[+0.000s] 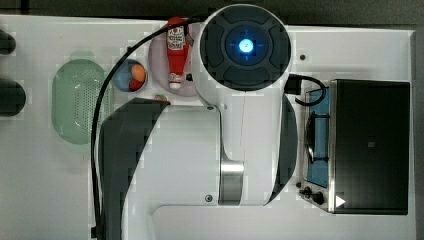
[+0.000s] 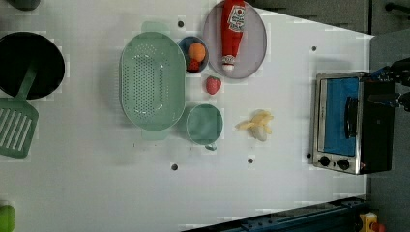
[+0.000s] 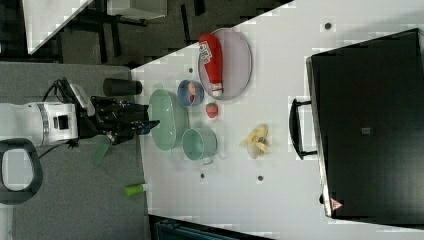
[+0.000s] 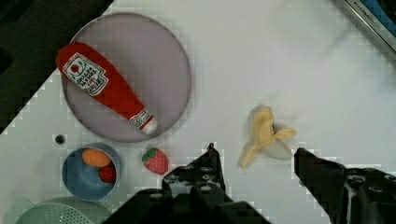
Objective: Pick Banana and place it in mug.
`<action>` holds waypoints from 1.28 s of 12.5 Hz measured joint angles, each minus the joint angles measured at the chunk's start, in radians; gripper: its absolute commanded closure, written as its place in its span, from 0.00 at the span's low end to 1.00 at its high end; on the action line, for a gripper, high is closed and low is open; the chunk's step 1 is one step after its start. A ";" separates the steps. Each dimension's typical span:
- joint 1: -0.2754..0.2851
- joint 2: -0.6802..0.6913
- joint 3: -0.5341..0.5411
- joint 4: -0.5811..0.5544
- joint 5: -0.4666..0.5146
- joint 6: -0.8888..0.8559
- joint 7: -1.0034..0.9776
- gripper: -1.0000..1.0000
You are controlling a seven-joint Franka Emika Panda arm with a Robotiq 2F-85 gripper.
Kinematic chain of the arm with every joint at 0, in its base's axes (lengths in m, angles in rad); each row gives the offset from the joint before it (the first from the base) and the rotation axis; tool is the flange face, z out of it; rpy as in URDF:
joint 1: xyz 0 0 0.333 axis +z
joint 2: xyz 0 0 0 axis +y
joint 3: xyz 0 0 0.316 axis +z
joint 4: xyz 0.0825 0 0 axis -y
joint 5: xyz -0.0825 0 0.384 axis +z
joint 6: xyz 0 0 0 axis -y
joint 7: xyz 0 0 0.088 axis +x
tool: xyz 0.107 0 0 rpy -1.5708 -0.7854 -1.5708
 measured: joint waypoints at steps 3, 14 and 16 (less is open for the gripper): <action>0.019 -0.193 -0.038 -0.213 -0.026 -0.100 0.000 0.00; -0.006 -0.048 -0.104 -0.332 -0.022 0.253 -0.221 0.00; -0.013 0.022 -0.081 -0.414 -0.019 0.398 -0.343 0.00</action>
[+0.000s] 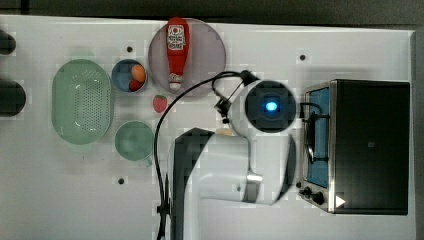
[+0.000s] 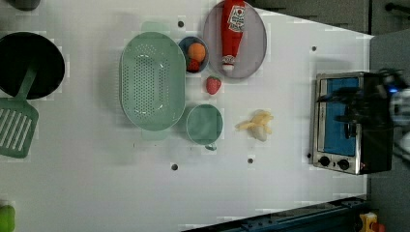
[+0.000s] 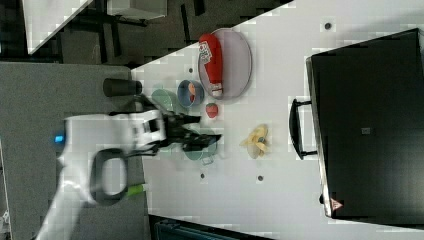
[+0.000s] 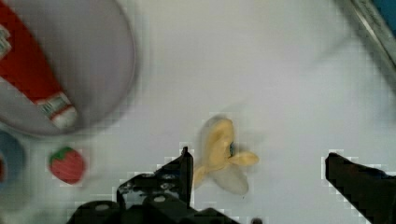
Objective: Pick Banana and place it in mug.
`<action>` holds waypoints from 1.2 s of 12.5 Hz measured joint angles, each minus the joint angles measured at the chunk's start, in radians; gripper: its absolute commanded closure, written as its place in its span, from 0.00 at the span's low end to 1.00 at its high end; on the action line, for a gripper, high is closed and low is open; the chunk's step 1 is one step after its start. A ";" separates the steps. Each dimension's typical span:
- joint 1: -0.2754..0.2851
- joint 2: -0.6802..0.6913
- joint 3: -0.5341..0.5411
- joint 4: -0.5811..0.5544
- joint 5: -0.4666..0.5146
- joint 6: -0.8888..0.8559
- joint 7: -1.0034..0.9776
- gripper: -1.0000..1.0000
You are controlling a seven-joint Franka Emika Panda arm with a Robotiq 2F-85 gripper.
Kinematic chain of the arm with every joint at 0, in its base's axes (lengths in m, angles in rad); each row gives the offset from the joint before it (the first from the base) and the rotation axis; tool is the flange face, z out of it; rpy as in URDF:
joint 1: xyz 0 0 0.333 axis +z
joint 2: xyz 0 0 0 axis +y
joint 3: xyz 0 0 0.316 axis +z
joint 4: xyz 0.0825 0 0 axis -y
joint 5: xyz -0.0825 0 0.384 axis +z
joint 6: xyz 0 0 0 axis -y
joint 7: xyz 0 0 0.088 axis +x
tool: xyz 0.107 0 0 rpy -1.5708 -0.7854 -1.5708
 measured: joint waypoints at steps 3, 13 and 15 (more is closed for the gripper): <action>0.012 0.086 0.010 -0.104 0.009 0.102 -0.196 0.00; 0.017 0.407 0.033 -0.104 0.021 0.363 -0.432 0.00; 0.018 0.455 0.034 -0.117 0.021 0.382 -0.432 0.10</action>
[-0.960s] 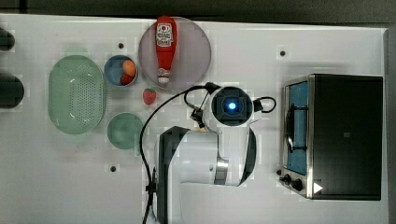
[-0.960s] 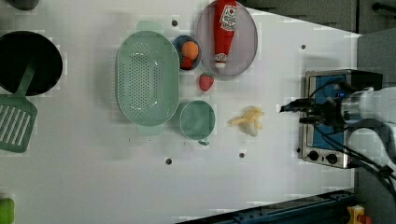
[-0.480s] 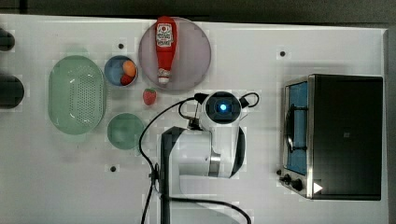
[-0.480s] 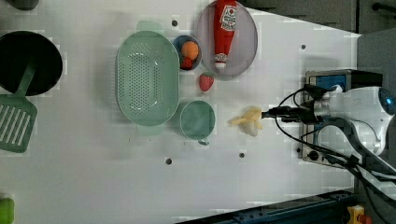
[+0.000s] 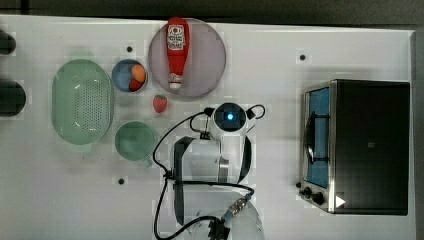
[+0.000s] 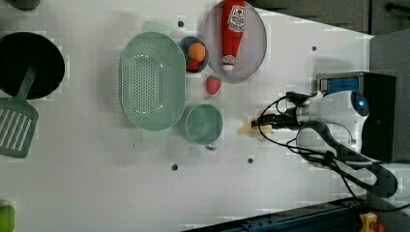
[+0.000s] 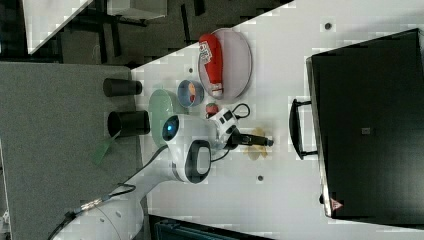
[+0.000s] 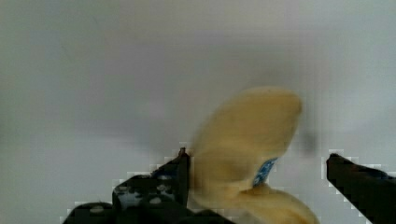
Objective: Pick Banana and place it in mug.
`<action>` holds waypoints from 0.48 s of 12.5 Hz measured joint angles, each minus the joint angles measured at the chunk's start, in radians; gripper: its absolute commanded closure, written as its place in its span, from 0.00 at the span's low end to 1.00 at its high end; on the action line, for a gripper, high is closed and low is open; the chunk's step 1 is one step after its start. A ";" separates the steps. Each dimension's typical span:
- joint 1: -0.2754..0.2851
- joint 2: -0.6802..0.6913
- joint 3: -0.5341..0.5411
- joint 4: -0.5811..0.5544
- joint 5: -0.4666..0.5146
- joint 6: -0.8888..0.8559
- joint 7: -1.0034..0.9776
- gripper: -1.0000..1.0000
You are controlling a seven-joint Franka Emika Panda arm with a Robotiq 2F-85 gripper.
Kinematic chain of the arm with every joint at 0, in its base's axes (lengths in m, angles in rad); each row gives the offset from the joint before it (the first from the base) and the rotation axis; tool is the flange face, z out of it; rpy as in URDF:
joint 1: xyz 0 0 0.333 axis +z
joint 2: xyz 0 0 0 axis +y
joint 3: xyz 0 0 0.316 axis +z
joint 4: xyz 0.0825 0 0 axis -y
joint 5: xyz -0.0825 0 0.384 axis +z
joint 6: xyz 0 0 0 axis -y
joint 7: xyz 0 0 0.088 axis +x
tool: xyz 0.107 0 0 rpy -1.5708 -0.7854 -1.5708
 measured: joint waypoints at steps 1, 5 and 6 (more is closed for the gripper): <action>-0.004 0.009 0.004 -0.010 0.000 -0.004 0.000 0.24; 0.010 -0.022 0.018 -0.016 -0.021 -0.004 0.000 0.65; 0.017 -0.031 0.017 -0.018 -0.023 0.006 0.000 0.65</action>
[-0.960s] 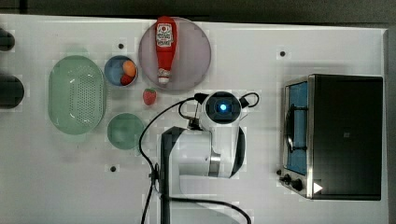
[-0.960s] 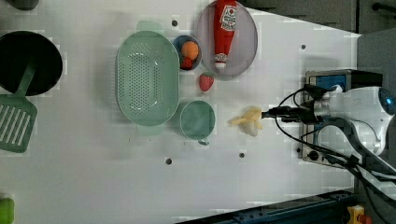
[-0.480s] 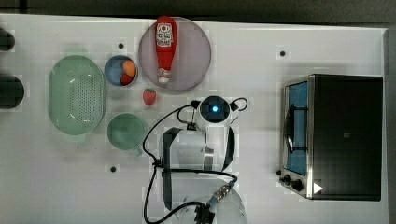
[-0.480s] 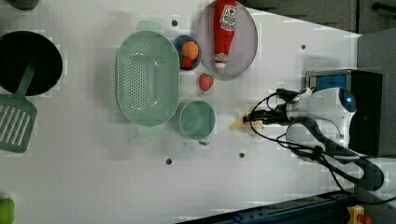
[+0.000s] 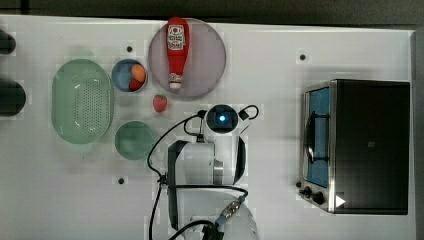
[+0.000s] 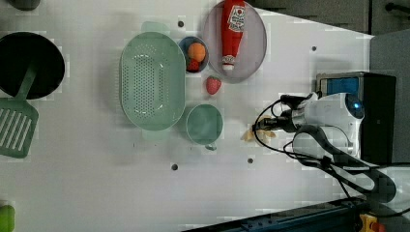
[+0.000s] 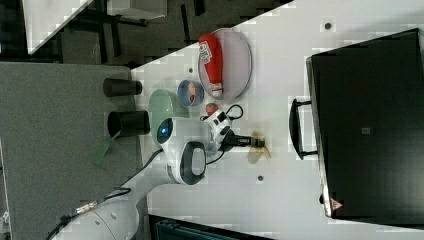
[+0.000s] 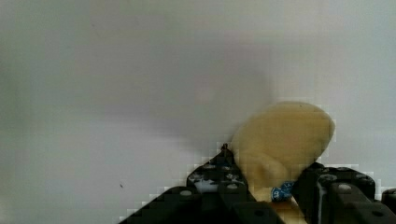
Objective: Pick Banana and place it in mug.
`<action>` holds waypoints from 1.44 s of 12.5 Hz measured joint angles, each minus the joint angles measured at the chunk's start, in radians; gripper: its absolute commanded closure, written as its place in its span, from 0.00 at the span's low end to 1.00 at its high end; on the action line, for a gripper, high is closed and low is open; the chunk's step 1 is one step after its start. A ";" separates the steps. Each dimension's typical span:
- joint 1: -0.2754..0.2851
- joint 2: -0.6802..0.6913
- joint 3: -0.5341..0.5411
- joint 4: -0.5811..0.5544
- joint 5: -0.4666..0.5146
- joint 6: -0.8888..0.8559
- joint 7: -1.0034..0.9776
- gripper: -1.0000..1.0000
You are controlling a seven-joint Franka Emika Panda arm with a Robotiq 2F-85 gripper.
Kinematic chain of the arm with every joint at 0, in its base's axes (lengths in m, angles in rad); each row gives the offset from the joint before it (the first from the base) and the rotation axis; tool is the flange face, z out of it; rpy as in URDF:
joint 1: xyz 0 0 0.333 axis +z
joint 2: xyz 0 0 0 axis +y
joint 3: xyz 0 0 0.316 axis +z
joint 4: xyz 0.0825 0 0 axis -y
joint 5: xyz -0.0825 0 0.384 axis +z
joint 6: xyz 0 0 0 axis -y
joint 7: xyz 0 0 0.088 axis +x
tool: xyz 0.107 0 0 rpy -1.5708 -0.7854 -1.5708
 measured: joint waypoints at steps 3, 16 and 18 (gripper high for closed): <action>-0.002 -0.048 -0.006 -0.004 0.001 -0.008 0.000 0.65; -0.023 -0.586 0.155 0.236 0.003 -0.643 0.184 0.65; -0.003 -0.562 0.223 0.283 0.011 -0.639 0.307 0.65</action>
